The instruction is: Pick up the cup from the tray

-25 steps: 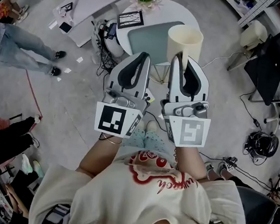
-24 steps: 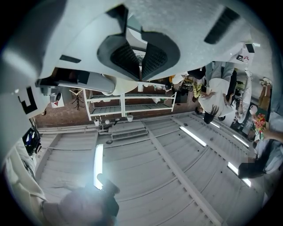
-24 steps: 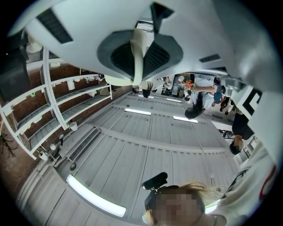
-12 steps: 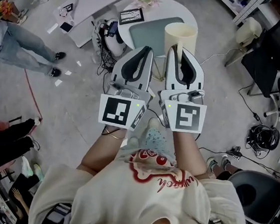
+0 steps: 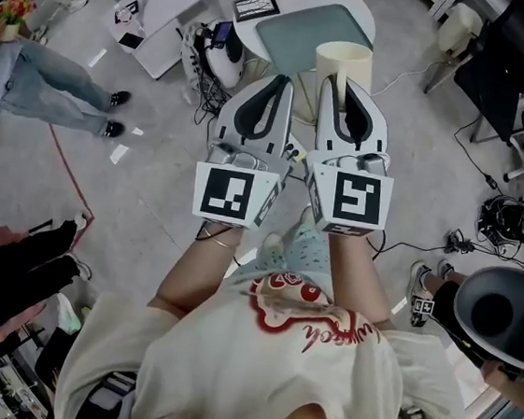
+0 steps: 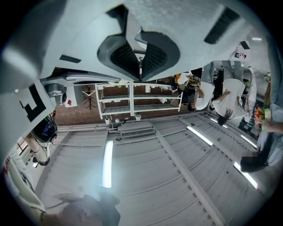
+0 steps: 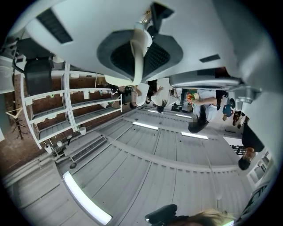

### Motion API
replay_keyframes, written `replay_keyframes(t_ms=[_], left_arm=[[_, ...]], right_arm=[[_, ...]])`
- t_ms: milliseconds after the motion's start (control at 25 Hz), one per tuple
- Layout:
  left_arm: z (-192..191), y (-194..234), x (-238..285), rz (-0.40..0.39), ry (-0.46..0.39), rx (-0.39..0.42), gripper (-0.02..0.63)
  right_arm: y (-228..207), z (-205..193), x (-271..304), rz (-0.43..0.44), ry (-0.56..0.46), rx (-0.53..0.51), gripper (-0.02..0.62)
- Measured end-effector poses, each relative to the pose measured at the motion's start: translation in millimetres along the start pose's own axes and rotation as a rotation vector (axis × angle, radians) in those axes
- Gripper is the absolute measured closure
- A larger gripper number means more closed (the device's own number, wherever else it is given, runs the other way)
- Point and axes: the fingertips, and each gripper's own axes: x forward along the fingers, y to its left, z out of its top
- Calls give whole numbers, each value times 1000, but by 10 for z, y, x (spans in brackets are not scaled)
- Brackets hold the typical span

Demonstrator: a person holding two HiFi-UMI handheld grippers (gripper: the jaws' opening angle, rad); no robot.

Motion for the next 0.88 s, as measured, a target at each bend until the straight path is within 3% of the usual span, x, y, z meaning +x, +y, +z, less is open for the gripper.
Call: replay_keyframes(t_ms=[880], left_arm=[[-10, -367, -444, 73, 6, -32, 580]], right_arm=[[62, 7, -632, 61, -15, 25, 546]])
